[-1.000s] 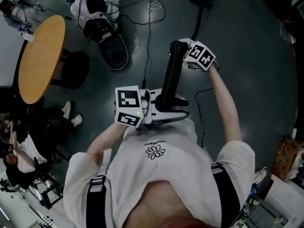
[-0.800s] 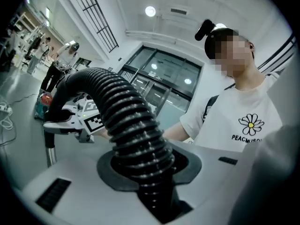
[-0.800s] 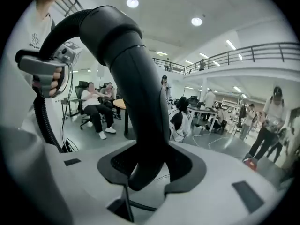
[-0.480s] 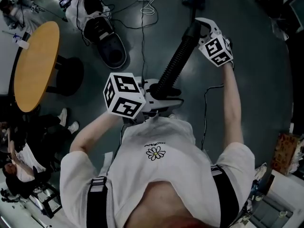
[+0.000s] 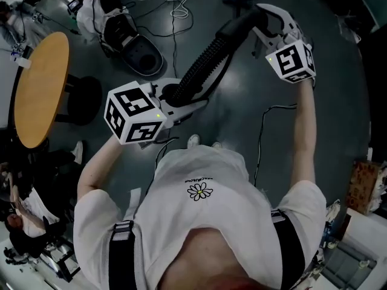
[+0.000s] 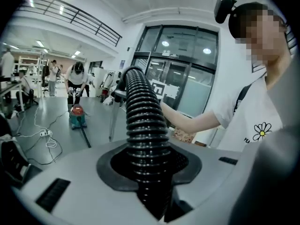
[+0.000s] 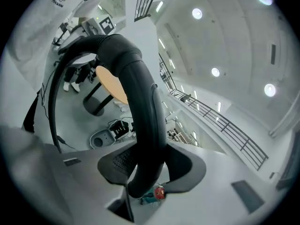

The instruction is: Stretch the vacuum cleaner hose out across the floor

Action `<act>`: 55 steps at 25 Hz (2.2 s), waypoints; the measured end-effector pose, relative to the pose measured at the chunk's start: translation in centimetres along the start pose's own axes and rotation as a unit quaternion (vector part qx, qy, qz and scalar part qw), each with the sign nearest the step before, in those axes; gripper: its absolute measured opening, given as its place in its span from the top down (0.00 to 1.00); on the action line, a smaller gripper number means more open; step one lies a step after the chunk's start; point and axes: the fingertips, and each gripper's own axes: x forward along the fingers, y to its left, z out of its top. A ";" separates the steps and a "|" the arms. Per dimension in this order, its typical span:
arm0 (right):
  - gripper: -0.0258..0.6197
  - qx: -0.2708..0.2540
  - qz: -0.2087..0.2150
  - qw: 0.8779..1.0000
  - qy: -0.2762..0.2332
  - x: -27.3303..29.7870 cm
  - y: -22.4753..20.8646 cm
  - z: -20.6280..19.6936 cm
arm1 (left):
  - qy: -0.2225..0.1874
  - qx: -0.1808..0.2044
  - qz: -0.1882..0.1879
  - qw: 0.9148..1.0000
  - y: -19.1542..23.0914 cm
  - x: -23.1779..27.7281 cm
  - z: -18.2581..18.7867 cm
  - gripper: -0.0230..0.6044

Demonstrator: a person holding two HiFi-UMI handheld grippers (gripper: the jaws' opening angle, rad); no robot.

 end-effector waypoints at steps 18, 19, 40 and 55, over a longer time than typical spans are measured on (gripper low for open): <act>0.68 -0.099 -0.006 0.995 -0.022 -0.5 4.4 6.9 | -0.137 -0.146 -0.216 0.956 -4.1 2.0 6.9 0.58; 0.68 -0.092 -0.010 0.996 -0.021 -0.5 4.8 6.7 | -0.141 -0.151 -0.212 0.955 -4.7 2.8 6.8 0.58; 0.68 -0.062 0.055 0.996 -0.013 -1.3 11.1 7.2 | -0.173 -0.210 -0.265 0.925 -8.2 2.2 4.3 0.58; 0.68 -0.078 0.073 0.994 -0.016 -2.0 12.2 7.8 | -0.176 -0.205 -0.273 0.923 -8.9 1.1 3.6 0.58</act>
